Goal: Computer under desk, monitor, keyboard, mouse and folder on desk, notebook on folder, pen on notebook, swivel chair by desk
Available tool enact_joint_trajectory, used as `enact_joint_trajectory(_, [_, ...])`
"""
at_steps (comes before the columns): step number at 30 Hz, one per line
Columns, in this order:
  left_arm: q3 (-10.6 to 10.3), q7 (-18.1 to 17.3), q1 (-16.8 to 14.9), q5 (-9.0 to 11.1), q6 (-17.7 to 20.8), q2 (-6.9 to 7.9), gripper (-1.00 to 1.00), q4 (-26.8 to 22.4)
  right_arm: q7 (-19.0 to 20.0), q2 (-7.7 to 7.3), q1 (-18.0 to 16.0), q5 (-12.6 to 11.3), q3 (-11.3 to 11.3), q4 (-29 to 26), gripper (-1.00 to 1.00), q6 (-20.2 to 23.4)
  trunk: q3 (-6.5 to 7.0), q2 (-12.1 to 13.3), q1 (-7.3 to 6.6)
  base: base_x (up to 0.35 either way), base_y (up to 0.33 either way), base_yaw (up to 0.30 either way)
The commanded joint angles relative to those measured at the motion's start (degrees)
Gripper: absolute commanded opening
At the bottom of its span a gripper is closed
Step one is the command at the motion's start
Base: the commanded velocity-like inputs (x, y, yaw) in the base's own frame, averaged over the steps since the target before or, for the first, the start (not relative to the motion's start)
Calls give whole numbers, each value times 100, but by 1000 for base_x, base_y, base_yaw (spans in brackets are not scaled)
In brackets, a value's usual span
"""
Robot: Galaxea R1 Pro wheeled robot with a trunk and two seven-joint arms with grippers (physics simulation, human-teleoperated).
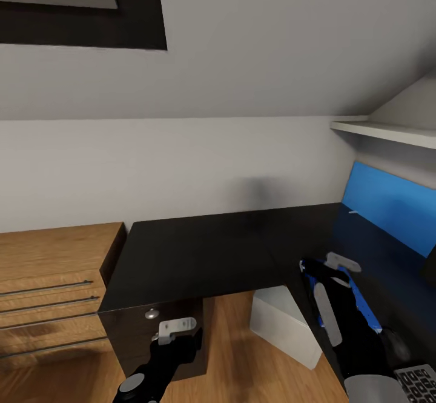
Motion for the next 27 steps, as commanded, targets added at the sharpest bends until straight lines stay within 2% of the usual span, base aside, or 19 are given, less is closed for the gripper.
enact_joint_trajectory(1, [-13,58,-7,53,3,6,100,-9,-39,95,158,-51,130,-319,100,229,-7,-5,1,0,0,0])
enact_joint_trajectory(5, [26,60,-7,48,-5,13,100,-9,-60,223,407,-55,500,-890,100,545,-7,-5,1,-93,0,0])
enact_joint_trajectory(6, [162,71,-7,47,-1,15,100,-9,-96,266,484,-87,656,-1099,100,634,-7,-5,1,-306,0,0])
enact_joint_trajectory(9, [214,75,-7,46,0,15,100,-9,-104,279,499,-99,796,-1099,100,640,-7,-5,1,-322,0,0])
enact_joint_trajectory(10, [234,81,-7,46,1,16,100,-9,-102,278,504,-86,938,-1000,100,635,-7,-5,1,-335,0,0])
enact_joint_trajectory(13, [277,82,-7,46,1,16,100,-9,-105,278,504,-74,1010,-862,100,633,-7,-5,1,-336,0,0])
enact_joint_trajectory(14, [320,83,-6,46,1,16,100,-9,-106,278,504,-59,1133,-770,100,622,-7,-5,1,-337,0,0])
enact_joint_trajectory(22, [362,96,-7,31,9,3,100,98,-107,278,505,-51,1174,-716,100,582,-7,-5,1,-337,0,0])
enact_joint_trajectory(26, [553,103,-7,35,22,-8,100,303,-107,278,505,-39,1231,-561,100,578,-7,-5,1,-337,-31,0])
enact_joint_trajectory(27, [641,112,-7,35,31,-16,100,429,-111,278,505,7,1432,-323,100,506,-7,-5,1,-336,-88,0])
